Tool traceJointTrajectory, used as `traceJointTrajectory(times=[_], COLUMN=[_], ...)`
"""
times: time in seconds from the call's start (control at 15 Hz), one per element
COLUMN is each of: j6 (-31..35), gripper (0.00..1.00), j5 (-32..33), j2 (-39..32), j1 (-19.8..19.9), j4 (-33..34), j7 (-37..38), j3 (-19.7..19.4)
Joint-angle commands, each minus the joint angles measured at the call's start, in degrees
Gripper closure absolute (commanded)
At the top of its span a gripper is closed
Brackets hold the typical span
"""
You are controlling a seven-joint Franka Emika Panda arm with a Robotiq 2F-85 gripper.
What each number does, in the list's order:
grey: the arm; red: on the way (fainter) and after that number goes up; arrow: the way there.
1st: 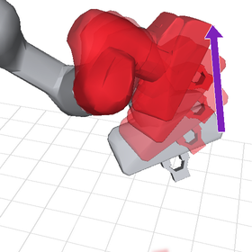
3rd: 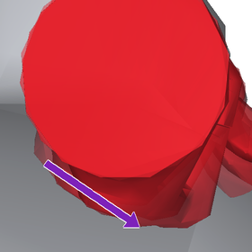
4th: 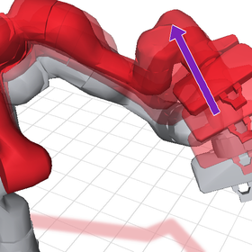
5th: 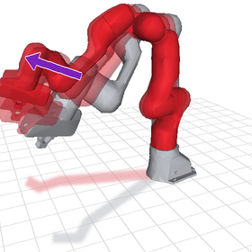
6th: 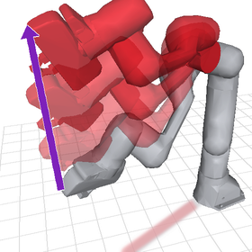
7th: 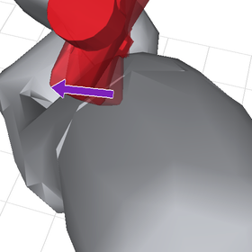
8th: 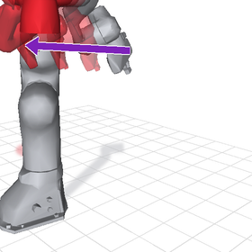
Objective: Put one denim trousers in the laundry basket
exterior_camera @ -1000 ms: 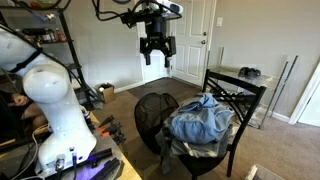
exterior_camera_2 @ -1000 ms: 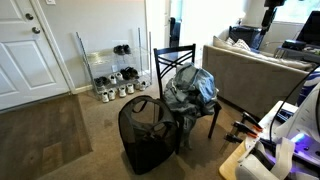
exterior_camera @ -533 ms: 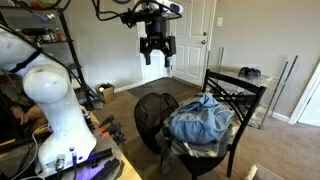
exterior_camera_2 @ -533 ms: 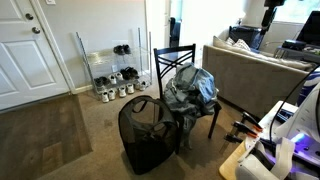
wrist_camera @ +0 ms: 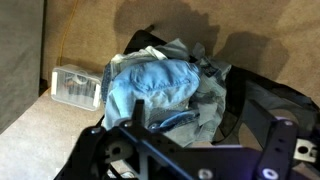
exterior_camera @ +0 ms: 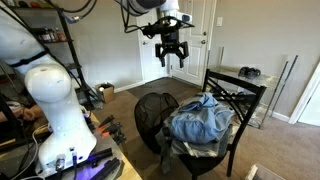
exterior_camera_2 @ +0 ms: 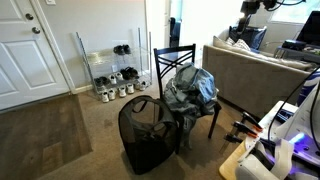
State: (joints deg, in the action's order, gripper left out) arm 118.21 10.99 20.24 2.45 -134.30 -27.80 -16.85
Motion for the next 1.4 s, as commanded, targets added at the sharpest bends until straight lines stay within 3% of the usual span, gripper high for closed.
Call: traceJointTrajectory(times=[0.0,0.33,0.4,1.07,1.33], j6=[2.75,1.17,2.25,2.11,1.75], gripper=[0.0,0.0,0.0,0.0,0.0], j5=[-5.29,-8.46,-6.98,-7.0,-8.74], j2=[-11.43,-18.43,-16.47,-18.44,-23.66], j1=[0.35,1.77,2.36,2.62,2.65], j4=[6.45,11.09,8.93,10.61,15.2], j7=[-0.18,-1.31,-0.11,-0.04,-2.78], j3=[0.77,3.1,3.55,4.26,5.3])
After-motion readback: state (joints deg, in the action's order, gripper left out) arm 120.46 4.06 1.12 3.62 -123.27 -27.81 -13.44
